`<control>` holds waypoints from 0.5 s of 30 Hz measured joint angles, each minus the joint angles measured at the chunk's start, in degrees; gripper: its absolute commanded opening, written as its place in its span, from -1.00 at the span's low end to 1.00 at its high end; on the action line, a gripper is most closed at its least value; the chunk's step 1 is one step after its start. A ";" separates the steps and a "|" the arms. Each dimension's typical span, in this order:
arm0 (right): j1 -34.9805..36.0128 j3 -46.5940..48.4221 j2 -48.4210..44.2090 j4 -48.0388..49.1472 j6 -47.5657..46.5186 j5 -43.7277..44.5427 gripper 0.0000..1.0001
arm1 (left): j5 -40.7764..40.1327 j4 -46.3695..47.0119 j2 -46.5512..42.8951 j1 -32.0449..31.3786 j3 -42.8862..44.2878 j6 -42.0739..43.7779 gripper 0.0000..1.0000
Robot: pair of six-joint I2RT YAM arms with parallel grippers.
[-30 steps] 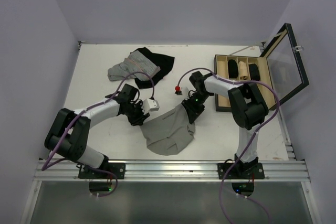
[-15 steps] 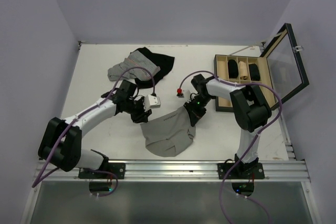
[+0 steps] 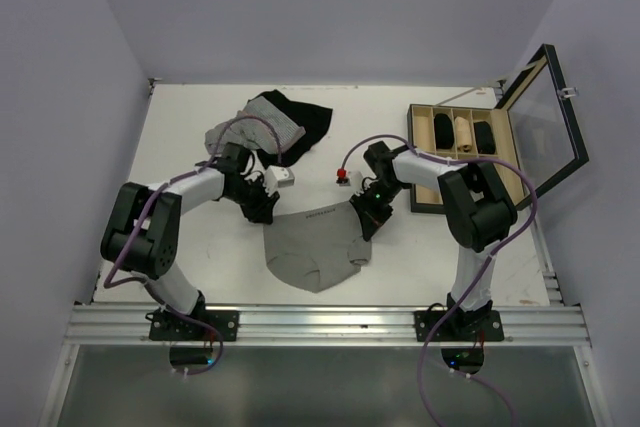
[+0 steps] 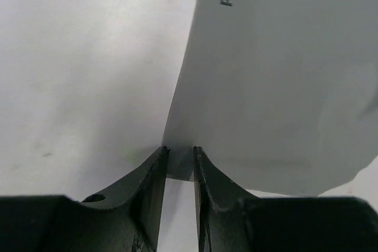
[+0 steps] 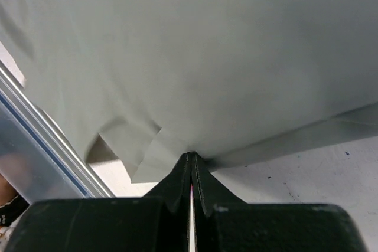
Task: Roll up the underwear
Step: Flatten the underwear
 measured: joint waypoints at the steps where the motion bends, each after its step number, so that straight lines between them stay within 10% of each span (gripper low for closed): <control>1: 0.00 0.02 0.00 -0.02 -0.07 0.04 -1.00 | -0.28 0.17 1.25 2.08 1.60 0.48 -0.41; 15: 0.02 6.32 -2.64 -1.51 -2.16 2.23 -0.51 | -6.19 -1.55 4.72 7.78 7.98 4.48 -0.09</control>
